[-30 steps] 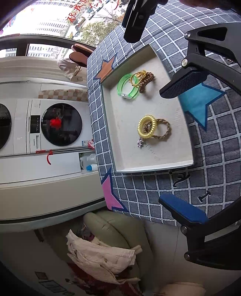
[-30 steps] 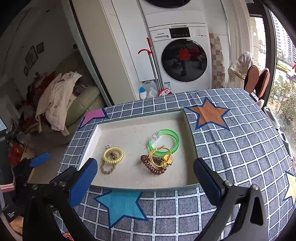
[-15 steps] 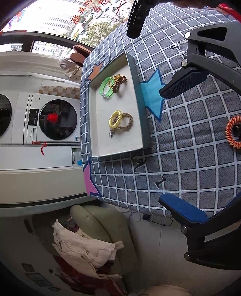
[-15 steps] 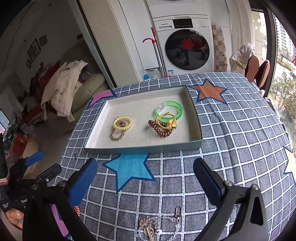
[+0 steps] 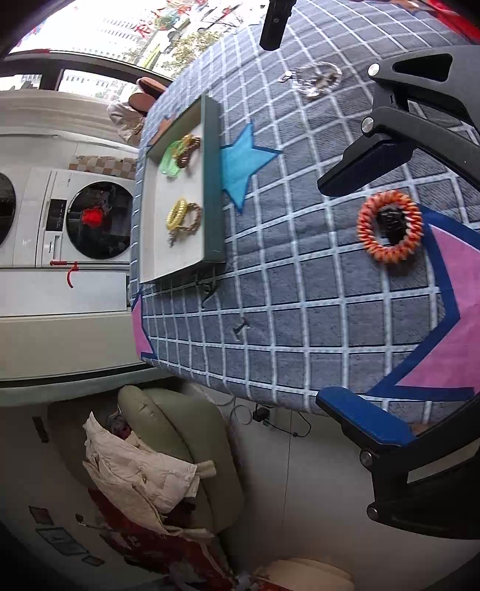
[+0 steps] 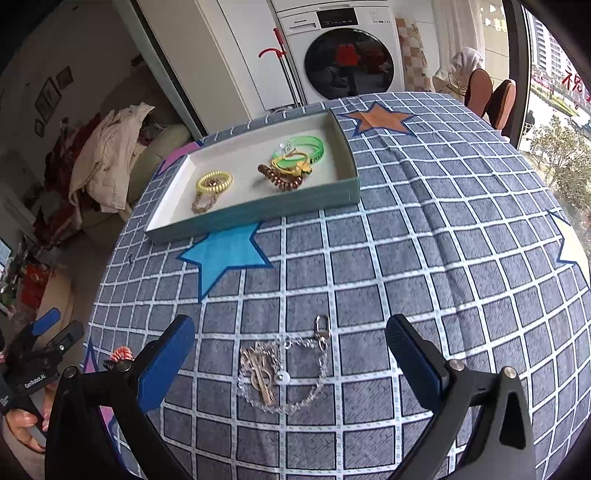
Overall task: Organize jewelry
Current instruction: 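Withdraw both tools from the tray and move the right tool toward the silver chain, then grasp the silver chain with keys using the right tool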
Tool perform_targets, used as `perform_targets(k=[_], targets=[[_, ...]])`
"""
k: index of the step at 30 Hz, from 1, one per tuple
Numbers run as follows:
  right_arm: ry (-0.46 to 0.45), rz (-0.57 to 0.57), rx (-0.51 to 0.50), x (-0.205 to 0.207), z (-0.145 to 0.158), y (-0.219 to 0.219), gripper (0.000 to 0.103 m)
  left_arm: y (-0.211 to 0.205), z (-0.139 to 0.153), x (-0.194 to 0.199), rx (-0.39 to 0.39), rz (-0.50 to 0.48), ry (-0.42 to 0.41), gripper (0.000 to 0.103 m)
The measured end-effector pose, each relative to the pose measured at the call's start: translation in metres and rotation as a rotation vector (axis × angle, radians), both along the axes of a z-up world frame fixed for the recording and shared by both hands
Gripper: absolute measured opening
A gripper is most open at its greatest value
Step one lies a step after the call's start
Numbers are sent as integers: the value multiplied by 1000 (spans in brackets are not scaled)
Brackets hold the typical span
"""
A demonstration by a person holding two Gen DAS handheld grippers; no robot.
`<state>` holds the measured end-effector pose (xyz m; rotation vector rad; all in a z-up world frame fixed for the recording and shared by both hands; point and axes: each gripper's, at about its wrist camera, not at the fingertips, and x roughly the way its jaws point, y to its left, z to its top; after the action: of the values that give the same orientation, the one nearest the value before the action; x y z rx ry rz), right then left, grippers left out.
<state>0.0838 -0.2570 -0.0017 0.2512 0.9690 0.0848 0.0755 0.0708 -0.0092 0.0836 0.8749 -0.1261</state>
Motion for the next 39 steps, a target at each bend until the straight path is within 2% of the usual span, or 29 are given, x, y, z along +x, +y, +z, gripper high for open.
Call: perform_targets(k=[8, 14, 19, 27, 28, 29, 31, 32, 39], targets=[[38, -47, -75, -25, -26, -8, 102, -32, -8, -25, 22, -70, -9, 103], [60, -55, -62, -27, -37, -12, 78, -67, -2, -30, 33, -138, -41, 103], [53, -18, -135, -19, -40, 2, 59, -81, -4, -27, 35, -141, -31, 103], [19, 67, -268, -3, -44, 22, 54, -90, -8, -23, 43, -135, -12, 103], [17, 75, -265, -2, -44, 23, 50, -91, -9, -22, 43, -134, -10, 103], [17, 86, -259, -1, -43, 24, 46, -91, -9, -21, 41, -134, -8, 103], [17, 109, -265, -1, -42, 28, 18, -93, -9, -20, 35, -132, -3, 103], [18, 114, -264, -1, -42, 29, 9, -94, -9, -19, 33, -131, 0, 103], [-57, 57, -221, -14, -26, 15, 9, -106, -14, -14, 14, -145, 25, 103]])
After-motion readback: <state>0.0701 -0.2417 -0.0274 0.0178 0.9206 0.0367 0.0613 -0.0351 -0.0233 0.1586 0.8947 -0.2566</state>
